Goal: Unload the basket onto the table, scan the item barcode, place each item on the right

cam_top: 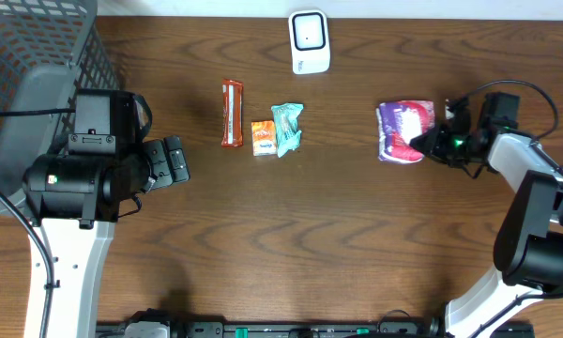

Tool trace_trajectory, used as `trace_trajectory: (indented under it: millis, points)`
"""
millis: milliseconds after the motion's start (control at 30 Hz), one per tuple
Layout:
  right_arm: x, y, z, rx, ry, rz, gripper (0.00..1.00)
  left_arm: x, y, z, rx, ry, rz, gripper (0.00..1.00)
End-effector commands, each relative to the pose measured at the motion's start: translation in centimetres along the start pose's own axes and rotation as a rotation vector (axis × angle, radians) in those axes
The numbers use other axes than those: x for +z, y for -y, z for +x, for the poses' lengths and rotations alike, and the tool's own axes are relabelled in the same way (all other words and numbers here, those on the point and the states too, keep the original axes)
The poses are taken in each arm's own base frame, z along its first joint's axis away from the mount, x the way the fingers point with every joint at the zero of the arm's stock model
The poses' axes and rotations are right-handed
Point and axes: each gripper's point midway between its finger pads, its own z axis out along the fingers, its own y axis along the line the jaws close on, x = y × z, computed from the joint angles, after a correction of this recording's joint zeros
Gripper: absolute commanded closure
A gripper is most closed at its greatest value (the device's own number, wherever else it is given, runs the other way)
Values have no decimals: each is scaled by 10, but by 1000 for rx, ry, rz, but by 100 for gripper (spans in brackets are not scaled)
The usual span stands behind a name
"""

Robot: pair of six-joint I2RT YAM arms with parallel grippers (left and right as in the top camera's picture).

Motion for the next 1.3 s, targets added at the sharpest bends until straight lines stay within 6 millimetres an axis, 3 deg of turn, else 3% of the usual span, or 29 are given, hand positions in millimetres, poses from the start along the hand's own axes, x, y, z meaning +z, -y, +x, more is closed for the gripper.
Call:
trace_trajectory:
  millis: [0, 133, 400, 600, 800, 933, 1133, 1267]
  points:
    - [12, -25, 12, 9, -44, -87, 99, -1, -1, -1, -14, 3, -2, 2]
    - [14, -64, -1, 21, -32, -185, 99, -1, -1, -1, -14, 4, -1, 2]
    - [5, -162, -55, -98, 80, -295, 99, -1, -1, 0, -14, 3, -2, 2]
    - [11, -197, -89, -149, 268, -203, 99, -1, -1, 0, -14, 3, -2, 2]
    - [16, -215, -114, -140, 478, -91, 99, -1, -1, 0, -14, 3, -1, 2]
    - [27, -235, -124, -142, 548, -170, 99, -1, -1, 0, -14, 3, -2, 2]
    - [55, -233, -130, -70, 554, -241, 99, -1, -1, -1, -14, 3, -1, 2]
    - [63, -233, -129, -76, 535, -248, 99, -1, -1, -1, -14, 4, -1, 2]
